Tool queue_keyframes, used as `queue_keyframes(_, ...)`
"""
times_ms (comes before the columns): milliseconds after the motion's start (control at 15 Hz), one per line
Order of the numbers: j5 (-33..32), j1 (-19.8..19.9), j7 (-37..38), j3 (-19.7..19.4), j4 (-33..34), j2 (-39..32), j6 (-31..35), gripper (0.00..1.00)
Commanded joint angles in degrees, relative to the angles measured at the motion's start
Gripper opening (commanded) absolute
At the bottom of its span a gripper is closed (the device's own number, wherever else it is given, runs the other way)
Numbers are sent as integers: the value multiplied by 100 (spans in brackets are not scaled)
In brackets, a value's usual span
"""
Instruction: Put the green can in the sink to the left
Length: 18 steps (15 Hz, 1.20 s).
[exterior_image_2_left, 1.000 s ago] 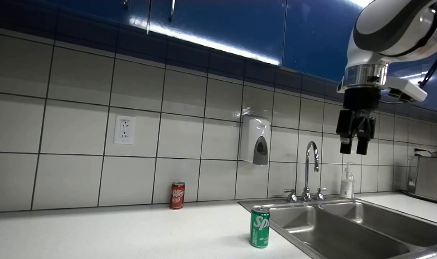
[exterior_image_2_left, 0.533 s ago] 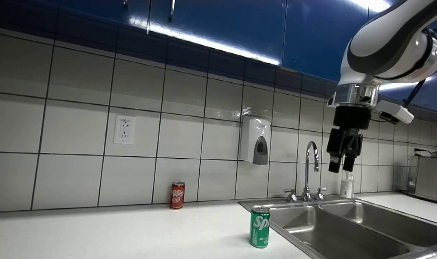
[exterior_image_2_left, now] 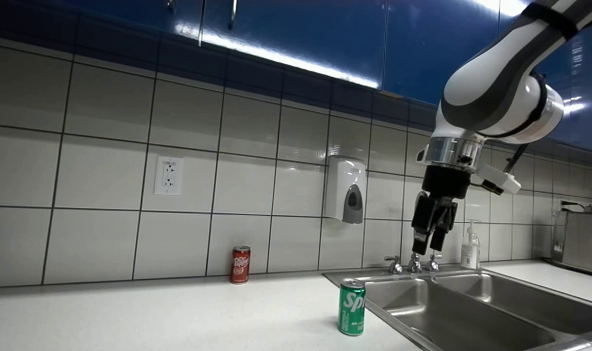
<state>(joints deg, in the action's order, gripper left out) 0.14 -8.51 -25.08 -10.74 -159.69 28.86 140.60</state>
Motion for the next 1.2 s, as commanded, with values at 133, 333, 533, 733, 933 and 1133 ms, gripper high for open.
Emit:
queue_keyframes(133, 322, -243, -470, -4, 5, -764, 825, 100)
queue_keyframes(333, 499, -389, -744, -16, 4, -1182, 1188, 100)
queue_keyframes(533, 726, -468, -1017, 16, 2, -1560, 1534, 100)
queue_keyframes(733, 917, -468, -1241, 87, 1, -1928, 1950, 100)
queue_keyframes(933, 1154, -449, -1488, 166, 71, -2258, 2253, 100)
queue_keyframes(1133, 1488, -435, -1633, 333, 221, -2618, 2551, 100)
